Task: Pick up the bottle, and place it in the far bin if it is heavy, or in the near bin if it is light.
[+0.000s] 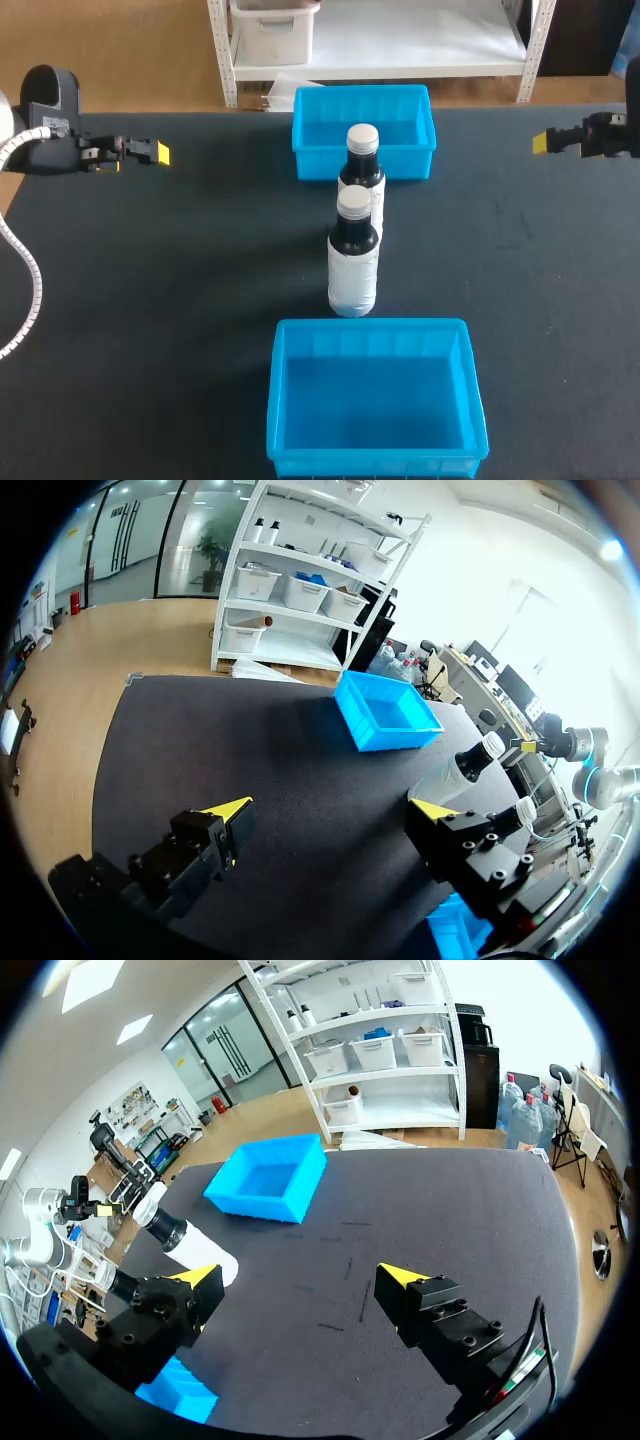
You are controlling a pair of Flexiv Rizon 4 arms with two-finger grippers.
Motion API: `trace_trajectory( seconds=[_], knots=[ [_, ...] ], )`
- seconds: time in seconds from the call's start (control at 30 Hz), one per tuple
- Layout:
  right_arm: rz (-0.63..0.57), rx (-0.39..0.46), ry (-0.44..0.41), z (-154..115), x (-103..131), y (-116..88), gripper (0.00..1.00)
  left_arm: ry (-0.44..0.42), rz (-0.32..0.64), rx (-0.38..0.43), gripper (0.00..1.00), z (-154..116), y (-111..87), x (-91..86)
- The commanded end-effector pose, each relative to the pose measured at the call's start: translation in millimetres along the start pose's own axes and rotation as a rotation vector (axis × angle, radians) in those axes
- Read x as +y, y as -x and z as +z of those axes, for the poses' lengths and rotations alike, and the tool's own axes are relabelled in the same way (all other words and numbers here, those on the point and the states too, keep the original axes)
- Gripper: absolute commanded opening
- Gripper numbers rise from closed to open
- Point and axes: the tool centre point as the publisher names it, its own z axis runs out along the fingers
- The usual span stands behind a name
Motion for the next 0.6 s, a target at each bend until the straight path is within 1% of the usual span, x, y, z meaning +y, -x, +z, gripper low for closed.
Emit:
trace_trajectory(
  seconds=[0.03, 0.33, 0.37, 0.47, 0.5, 0.53, 0.6],
  knots=[
    [0.001, -0.001, -0.007, -1.1, 1.4, -0.8, 1.00, 0.000, 0.000, 0.000, 1.00, 0.0, 0.0, 0.0],
    [0.001, -0.001, -0.007, -1.1, 1.4, -0.8, 1.00, 0.000, 0.000, 0.000, 1.00, 0.0, 0.0, 0.0],
    [-0.052, 0.012, 0.024, -0.6, 0.9, 1.4, 1.00, 0.000, 0.000, 0.000, 1.00, 0.0, 0.0, 0.0],
    [-0.248, 0.063, 0.208, 0.6, 0.1, 7.7, 1.00, 0.000, 0.000, 0.000, 1.00, 0.0, 0.0, 0.0],
    [-0.341, 0.104, 0.295, 0.2, 2.1, 8.7, 1.00, 0.000, 0.000, 0.000, 1.00, 0.0, 0.0, 0.0],
    [-0.430, 0.145, 0.352, -0.6, 4.1, 8.6, 1.00, 0.000, 0.000, 0.000, 1.00, 0.0, 0.0, 0.0],
    [-0.620, 0.276, 0.507, -3.2, 8.7, 4.9, 1.00, 0.000, 0.000, 0.000, 1.00, 0.0, 0.0, 0.0]
  ],
)
